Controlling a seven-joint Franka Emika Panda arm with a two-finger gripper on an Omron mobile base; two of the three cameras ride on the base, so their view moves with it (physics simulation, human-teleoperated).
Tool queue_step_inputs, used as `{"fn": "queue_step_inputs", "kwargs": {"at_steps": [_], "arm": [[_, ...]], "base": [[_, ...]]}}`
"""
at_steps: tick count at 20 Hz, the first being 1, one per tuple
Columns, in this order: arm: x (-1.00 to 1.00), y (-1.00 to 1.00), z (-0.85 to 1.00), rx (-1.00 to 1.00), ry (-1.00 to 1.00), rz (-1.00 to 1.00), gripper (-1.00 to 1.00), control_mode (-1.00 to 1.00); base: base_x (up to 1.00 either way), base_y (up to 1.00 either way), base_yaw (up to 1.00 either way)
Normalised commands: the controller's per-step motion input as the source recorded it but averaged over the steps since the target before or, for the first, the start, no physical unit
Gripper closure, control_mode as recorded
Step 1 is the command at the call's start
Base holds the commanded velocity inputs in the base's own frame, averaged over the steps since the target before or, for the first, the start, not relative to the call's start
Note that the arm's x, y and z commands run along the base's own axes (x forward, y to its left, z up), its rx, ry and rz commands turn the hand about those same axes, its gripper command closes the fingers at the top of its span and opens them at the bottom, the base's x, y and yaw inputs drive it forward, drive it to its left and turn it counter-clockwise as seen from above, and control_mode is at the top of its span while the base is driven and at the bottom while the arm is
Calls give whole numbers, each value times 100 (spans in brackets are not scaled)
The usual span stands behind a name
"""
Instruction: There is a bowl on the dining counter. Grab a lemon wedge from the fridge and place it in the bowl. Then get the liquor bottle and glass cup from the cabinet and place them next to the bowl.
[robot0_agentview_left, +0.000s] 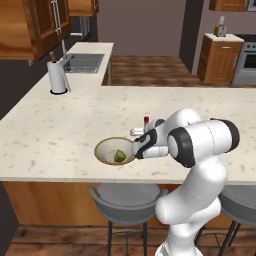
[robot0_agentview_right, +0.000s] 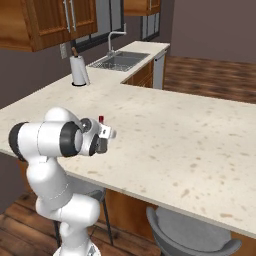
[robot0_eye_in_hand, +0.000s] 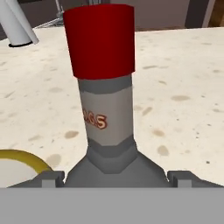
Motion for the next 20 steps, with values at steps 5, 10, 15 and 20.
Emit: {"fn": "queue_step_inputs", "kwargs": {"at_steps": [5,10,15,20], "arm": [[-36,0,17,0,-12,0,-100,-100],[-1,0,38,0,-12,0,-100,-100],[0,0,60,0,-16,0,-100,-100],[-3,0,67,0,-16,0,-100,-100]], "base": [[0,0,0],[0,0,0],[0,0,0],[0,0,0]]}}
